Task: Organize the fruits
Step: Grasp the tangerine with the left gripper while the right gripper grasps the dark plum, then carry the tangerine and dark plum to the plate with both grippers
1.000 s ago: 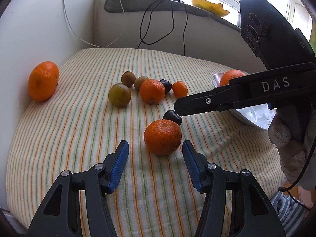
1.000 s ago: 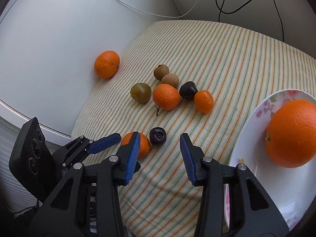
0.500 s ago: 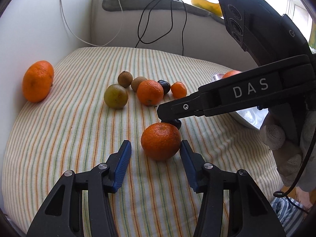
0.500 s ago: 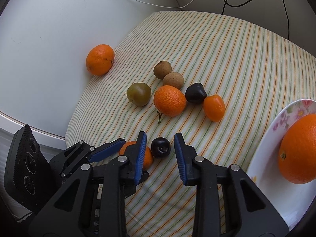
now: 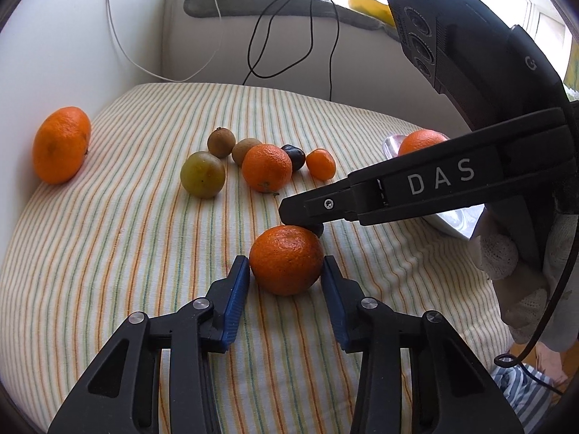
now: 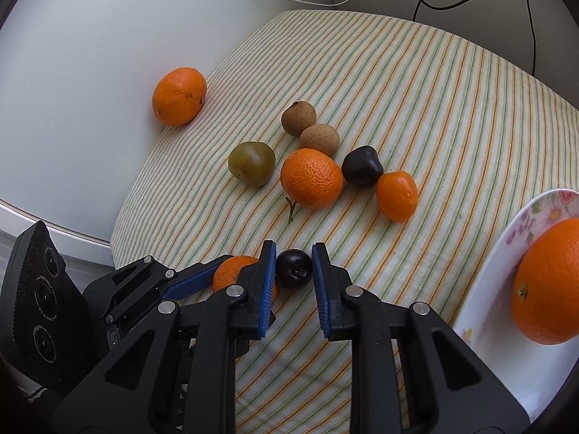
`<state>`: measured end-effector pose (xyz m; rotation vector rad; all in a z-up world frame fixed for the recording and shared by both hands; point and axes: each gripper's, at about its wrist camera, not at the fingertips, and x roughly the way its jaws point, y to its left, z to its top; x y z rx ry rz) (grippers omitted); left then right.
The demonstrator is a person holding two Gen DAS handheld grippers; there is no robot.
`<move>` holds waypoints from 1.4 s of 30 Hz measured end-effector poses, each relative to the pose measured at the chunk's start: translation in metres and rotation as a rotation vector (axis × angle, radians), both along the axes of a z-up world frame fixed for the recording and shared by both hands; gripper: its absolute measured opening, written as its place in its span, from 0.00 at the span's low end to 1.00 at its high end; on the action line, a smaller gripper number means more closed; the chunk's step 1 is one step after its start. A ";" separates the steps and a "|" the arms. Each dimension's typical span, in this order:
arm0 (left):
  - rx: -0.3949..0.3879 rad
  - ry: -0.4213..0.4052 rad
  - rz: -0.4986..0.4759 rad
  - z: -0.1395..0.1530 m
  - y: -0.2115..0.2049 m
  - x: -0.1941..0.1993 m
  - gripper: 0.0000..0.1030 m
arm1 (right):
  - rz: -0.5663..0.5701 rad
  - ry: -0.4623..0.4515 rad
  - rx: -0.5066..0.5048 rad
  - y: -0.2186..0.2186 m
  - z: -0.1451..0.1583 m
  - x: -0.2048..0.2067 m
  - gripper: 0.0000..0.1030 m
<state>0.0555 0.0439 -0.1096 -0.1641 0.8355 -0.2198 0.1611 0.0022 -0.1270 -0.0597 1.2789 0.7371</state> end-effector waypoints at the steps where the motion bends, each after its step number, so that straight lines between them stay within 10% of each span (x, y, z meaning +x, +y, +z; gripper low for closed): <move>1: -0.001 -0.002 0.004 0.000 -0.001 -0.001 0.37 | -0.001 -0.003 0.000 0.001 0.000 -0.001 0.20; 42: -0.057 -0.101 -0.116 0.042 -0.058 -0.005 0.36 | -0.182 -0.200 0.077 -0.161 0.070 -0.050 0.20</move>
